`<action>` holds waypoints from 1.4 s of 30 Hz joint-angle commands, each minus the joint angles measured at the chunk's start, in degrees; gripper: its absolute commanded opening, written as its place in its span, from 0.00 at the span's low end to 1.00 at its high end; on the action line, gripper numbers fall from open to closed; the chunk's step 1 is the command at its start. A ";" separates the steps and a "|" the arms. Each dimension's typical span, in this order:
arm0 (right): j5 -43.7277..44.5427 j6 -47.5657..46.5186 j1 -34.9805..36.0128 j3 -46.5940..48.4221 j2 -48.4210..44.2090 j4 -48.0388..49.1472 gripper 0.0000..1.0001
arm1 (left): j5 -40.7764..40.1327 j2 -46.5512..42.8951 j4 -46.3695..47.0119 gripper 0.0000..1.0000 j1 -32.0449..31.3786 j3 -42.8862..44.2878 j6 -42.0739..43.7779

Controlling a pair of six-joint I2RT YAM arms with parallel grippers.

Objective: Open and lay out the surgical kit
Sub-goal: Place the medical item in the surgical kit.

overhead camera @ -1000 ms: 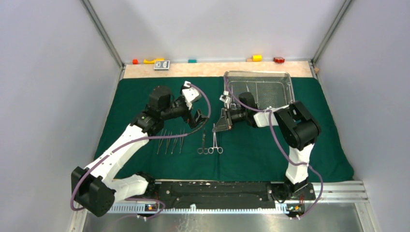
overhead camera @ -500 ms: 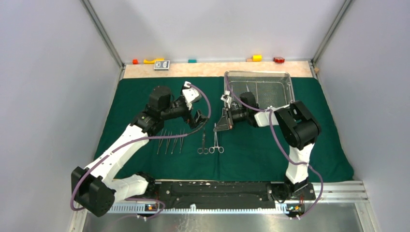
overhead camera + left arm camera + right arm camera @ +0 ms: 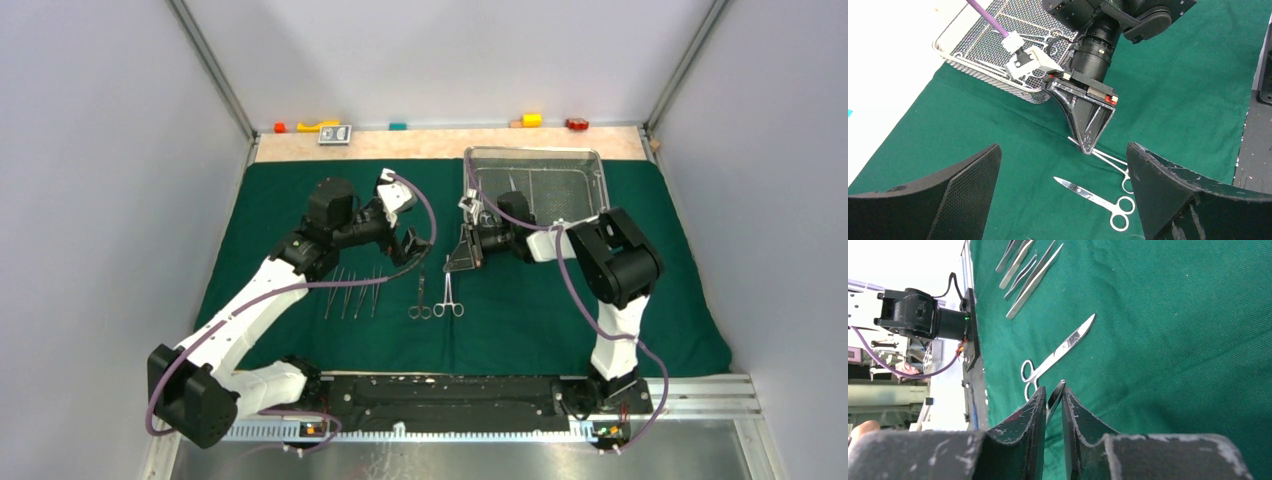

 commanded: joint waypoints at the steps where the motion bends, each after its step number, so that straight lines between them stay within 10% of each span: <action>1: 0.75 -2.34 -0.38 0.00 0.67 -0.13 0.17 | 1.69 0.02 2.46 0.99 0.14 -0.08 -0.32; 42: 12.69 -10.45 1.83 1.88 -4.45 -12.87 0.44 | 1.34 -0.39 2.46 0.99 0.09 -0.58 0.12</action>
